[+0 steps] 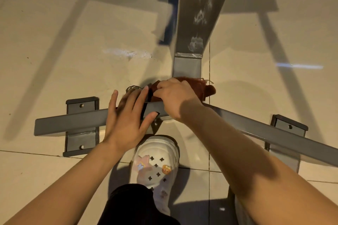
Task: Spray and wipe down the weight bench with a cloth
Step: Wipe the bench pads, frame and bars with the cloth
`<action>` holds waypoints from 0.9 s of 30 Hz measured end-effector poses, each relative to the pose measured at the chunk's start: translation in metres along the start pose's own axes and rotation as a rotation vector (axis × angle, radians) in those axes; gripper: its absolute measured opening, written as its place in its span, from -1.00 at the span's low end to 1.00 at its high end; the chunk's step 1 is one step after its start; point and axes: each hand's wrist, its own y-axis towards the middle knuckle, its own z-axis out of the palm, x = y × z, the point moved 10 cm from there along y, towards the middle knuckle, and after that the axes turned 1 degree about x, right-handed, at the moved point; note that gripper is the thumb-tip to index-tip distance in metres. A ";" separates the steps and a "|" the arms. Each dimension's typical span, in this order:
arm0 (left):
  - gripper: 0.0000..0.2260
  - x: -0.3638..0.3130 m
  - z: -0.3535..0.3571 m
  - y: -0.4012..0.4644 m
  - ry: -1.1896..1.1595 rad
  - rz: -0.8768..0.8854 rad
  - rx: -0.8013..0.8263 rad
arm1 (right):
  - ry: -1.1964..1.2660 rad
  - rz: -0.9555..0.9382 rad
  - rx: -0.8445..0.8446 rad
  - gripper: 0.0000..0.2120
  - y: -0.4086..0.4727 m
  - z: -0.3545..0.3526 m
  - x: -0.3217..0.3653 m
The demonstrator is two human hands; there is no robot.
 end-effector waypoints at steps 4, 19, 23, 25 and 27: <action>-0.40 0.024 -0.009 -0.010 0.029 -0.073 -0.030 | 0.062 -0.027 -0.057 -0.59 -0.001 -0.004 0.010; -0.50 0.106 -0.037 -0.086 -0.080 -0.314 -0.167 | 0.311 -0.069 -0.331 -0.63 -0.006 0.005 0.065; -0.54 0.119 -0.048 -0.088 -0.090 -0.361 -0.216 | 0.117 -0.233 -0.238 -0.59 0.025 0.013 0.134; -0.57 0.121 -0.050 -0.088 -0.074 -0.354 -0.219 | 0.076 -0.279 -0.248 -0.55 0.022 0.014 0.126; -0.60 0.115 -0.049 -0.089 -0.041 -0.290 -0.213 | 0.078 -0.300 -0.330 -0.54 0.008 0.010 0.100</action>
